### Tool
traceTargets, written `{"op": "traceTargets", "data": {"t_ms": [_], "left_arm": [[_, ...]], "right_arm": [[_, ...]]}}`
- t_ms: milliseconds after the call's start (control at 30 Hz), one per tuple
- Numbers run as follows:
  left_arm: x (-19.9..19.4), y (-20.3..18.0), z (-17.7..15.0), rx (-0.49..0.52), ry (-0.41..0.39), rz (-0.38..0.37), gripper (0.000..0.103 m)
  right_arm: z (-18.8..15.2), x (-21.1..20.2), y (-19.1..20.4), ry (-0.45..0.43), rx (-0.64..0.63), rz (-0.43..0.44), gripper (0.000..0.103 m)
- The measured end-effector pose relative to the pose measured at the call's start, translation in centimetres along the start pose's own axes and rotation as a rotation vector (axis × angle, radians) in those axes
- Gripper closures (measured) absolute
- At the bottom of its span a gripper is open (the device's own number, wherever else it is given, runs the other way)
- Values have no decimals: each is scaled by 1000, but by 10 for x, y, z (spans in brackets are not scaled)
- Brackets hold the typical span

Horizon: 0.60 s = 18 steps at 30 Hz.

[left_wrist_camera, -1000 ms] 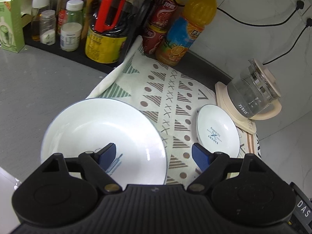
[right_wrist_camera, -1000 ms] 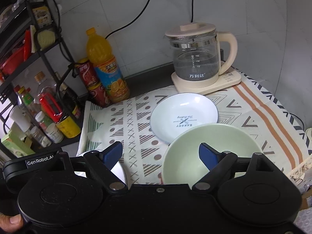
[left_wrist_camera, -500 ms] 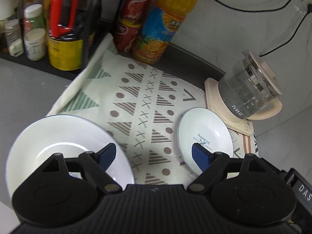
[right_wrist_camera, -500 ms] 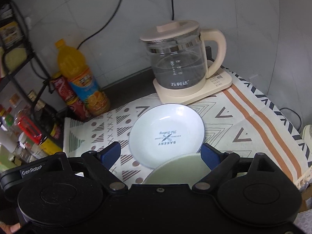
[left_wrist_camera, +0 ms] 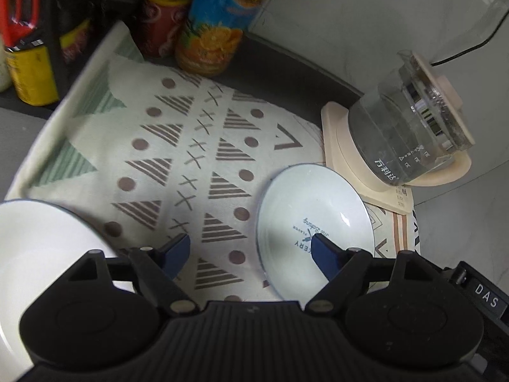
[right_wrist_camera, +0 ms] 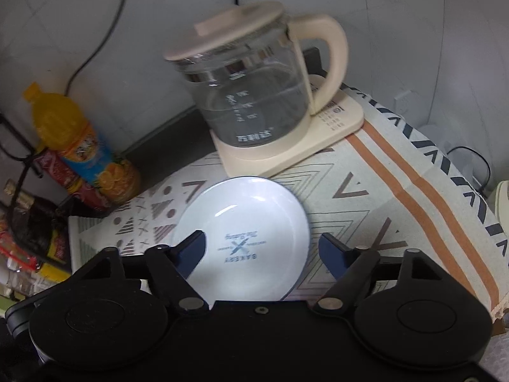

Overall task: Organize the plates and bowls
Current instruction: 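Move both tools to the white 'BAKERY' plate beside the kettle, then close the left and right tools on the rim of the 'BAKERY' plate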

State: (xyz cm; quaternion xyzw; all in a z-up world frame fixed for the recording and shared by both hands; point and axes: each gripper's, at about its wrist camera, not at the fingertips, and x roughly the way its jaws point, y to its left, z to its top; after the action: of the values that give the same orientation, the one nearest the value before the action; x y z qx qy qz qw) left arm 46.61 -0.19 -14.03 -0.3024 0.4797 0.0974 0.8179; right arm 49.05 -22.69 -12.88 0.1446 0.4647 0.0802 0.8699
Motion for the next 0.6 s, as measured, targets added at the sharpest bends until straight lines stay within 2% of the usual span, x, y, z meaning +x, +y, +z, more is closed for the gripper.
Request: {"op": "traceTargets", "data": {"t_ms": [167, 367, 433, 600], "left_arm": [[23, -4, 0, 1, 37, -8, 25], [47, -5, 2, -26, 83, -8, 41], [54, -6, 3, -37, 97, -9, 48], [63, -9, 3, -37, 100, -5, 58]], "right_arm": [[8, 22, -13, 59, 45, -2, 33], [13, 50, -21, 143, 43, -38, 39], [20, 60, -15, 165, 28, -44, 40], [34, 81, -5, 223, 26, -44, 46]]}}
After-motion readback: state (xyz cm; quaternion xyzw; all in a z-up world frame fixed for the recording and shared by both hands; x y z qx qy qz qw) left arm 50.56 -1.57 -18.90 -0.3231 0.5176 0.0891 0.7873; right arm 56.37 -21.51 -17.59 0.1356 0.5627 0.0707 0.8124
